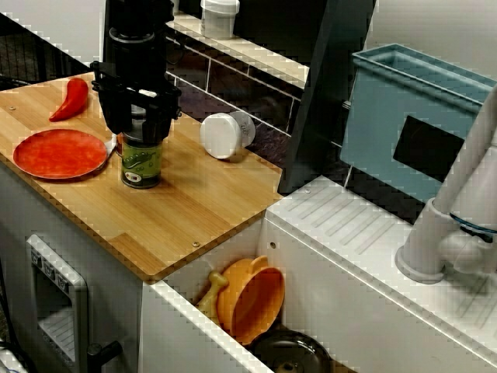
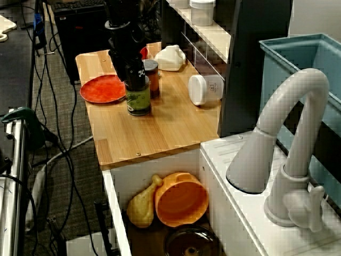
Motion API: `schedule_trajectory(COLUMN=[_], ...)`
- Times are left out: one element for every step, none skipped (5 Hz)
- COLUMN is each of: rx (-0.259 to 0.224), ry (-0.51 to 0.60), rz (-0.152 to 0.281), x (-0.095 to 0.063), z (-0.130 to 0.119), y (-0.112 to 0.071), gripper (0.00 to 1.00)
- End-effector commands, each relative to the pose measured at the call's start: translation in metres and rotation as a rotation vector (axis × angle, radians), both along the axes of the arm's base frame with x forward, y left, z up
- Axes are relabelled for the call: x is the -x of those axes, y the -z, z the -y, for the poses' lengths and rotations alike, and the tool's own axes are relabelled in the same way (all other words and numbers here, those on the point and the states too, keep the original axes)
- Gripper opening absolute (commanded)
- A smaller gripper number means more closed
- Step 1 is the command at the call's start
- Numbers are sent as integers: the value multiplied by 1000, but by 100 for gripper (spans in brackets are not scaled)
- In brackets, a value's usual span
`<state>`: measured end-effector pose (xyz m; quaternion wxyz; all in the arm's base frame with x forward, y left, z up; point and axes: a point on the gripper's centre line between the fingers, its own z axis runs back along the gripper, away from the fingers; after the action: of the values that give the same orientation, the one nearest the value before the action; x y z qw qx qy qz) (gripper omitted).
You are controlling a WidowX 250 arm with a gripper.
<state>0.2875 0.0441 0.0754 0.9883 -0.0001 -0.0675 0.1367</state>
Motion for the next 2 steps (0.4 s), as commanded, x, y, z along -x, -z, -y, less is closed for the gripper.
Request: schedule_trajectory(rx=[19, 41], ry=[3, -1], rz=[-14, -17], x=[4, 5], z=[1, 2], y=[-3, -13], gripper=[0, 0])
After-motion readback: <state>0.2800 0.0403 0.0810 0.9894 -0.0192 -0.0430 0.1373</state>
